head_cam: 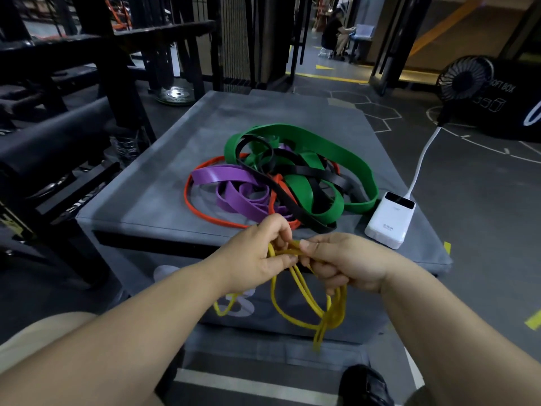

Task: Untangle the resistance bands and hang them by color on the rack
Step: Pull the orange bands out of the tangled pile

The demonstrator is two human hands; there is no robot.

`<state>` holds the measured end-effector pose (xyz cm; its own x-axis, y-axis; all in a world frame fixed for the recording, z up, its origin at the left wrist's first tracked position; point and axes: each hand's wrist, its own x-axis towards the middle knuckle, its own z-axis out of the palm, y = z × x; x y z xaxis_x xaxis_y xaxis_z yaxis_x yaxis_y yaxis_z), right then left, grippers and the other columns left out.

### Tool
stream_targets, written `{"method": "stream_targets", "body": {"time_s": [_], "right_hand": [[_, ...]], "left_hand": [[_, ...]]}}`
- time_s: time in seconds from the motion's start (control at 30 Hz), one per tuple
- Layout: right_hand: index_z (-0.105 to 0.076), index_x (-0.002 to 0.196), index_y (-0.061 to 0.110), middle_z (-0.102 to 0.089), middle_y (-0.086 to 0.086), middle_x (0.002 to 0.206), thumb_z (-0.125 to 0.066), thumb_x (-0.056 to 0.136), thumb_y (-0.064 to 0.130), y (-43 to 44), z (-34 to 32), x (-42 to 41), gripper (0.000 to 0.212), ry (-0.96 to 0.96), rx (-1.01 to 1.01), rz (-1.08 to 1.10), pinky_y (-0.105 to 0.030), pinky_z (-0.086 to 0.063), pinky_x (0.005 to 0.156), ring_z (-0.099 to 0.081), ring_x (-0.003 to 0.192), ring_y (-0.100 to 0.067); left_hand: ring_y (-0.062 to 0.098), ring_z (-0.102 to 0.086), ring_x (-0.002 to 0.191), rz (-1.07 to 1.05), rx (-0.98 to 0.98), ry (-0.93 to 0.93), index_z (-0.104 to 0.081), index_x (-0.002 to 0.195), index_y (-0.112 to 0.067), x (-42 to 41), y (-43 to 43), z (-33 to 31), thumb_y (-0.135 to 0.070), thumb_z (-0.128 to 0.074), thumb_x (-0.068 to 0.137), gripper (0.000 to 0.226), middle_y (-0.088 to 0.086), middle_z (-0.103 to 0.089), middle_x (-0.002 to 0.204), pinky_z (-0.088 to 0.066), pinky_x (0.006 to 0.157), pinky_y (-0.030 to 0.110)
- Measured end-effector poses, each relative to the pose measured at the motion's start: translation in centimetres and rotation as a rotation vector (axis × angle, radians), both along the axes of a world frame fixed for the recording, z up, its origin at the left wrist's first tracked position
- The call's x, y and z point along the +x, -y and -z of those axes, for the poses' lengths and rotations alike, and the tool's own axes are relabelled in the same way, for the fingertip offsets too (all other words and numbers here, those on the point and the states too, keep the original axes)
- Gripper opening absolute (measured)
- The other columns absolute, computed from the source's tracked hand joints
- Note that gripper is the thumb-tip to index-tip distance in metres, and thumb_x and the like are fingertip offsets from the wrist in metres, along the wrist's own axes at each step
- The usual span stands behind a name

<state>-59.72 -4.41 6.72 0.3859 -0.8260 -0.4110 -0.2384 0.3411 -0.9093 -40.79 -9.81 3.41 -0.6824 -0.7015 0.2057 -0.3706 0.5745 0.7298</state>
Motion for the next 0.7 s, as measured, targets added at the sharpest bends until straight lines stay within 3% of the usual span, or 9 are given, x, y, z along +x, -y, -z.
{"method": "stream_targets", "body": {"time_s": [0.07,0.13,0.23,0.33,0.43,0.5,0.57,0.63,0.7], "right_hand": [[-0.05,0.08,0.009,-0.028,0.005,0.044,-0.053,0.088,0.042,0.0,0.0,-0.4,0.034,0.019,0.007,-0.008,-0.029,-0.04,0.053,-0.031,0.037,-0.01],[-0.051,0.079,0.005,-0.037,0.0,0.044,-0.059,0.091,0.035,0.1,0.1,-0.8,0.033,0.069,0.028,-0.005,-0.033,-0.049,0.06,-0.05,0.045,-0.017],[-0.056,0.08,-0.001,-0.06,-0.012,0.064,-0.055,0.081,0.025,0.1,0.4,-0.8,0.025,0.129,0.056,0.034,-0.03,-0.054,0.055,-0.066,0.067,-0.025],[-0.056,0.072,0.003,-0.059,-0.009,0.066,-0.052,0.08,0.021,0.0,0.2,-0.4,0.02,0.086,0.09,0.039,-0.019,-0.034,0.037,-0.046,0.039,-0.011],[-0.06,0.081,0.006,-0.041,0.001,0.053,-0.038,0.096,0.019,0.1,-0.2,-0.4,0.03,0.031,0.153,0.034,-0.016,-0.017,0.036,-0.025,0.035,-0.004],[-0.061,0.084,0.008,-0.031,0.005,0.049,-0.036,0.1,0.038,0.1,-0.2,-0.3,0.042,-0.028,0.138,0.016,-0.017,-0.013,0.038,-0.021,0.036,-0.005],[-0.057,0.084,0.01,-0.026,0.007,0.046,-0.04,0.086,0.059,0.0,-0.2,0.0,0.052,-0.096,0.082,-0.026,-0.016,-0.014,0.037,-0.019,0.036,-0.005],[-0.054,0.081,0.011,-0.025,0.007,0.045,-0.046,0.078,0.058,-0.1,-0.1,0.2,0.048,-0.114,0.041,-0.023,-0.016,-0.016,0.037,-0.019,0.036,-0.006],[-0.051,0.076,0.012,-0.024,0.007,0.043,-0.051,0.083,0.052,0.0,-0.1,-0.1,0.041,-0.054,0.04,0.019,-0.015,-0.016,0.037,-0.019,0.035,-0.006]], "left_hand": [[0.009,-0.056,0.082,0.007,0.014,0.023,-0.043,0.089,-0.038,0.1,0.1,0.2,-0.029,-0.069,0.085,0.028,-0.008,-0.058,0.088,-0.049,0.073,0.032],[0.011,-0.057,0.083,0.017,0.032,0.031,-0.047,0.088,-0.037,0.1,0.2,0.3,-0.032,-0.07,0.085,0.023,-0.008,-0.06,0.089,-0.05,0.075,0.037],[0.014,-0.058,0.085,0.028,0.046,0.018,-0.05,0.089,-0.034,0.1,0.2,0.4,-0.037,-0.07,0.084,0.021,-0.008,-0.061,0.089,-0.051,0.076,0.041],[0.011,-0.056,0.081,0.004,0.031,-0.001,-0.05,0.088,-0.032,-0.1,0.1,0.4,-0.034,-0.069,0.085,0.02,-0.008,-0.06,0.086,-0.05,0.075,0.041],[0.011,-0.054,0.079,-0.036,0.0,-0.025,-0.048,0.084,-0.031,-0.1,0.1,0.4,-0.03,-0.069,0.085,0.021,-0.009,-0.058,0.083,-0.049,0.074,0.041],[0.009,-0.054,0.079,-0.05,-0.014,-0.04,-0.048,0.085,-0.03,0.0,0.0,0.4,-0.029,-0.072,0.083,0.024,-0.009,-0.058,0.083,-0.049,0.072,0.037],[0.011,-0.056,0.078,-0.059,0.001,-0.056,-0.048,0.086,-0.029,0.0,0.0,0.5,-0.026,-0.075,0.08,0.028,-0.008,-0.058,0.084,-0.05,0.071,0.038],[0.016,-0.058,0.078,-0.069,0.032,-0.059,-0.048,0.086,-0.031,0.0,0.0,0.6,-0.023,-0.077,0.078,0.031,-0.007,-0.059,0.084,-0.051,0.071,0.042],[0.017,-0.059,0.08,-0.077,0.057,-0.052,-0.048,0.086,-0.03,0.0,0.2,0.6,-0.022,-0.079,0.075,0.033,-0.007,-0.06,0.084,-0.052,0.072,0.041]]}}
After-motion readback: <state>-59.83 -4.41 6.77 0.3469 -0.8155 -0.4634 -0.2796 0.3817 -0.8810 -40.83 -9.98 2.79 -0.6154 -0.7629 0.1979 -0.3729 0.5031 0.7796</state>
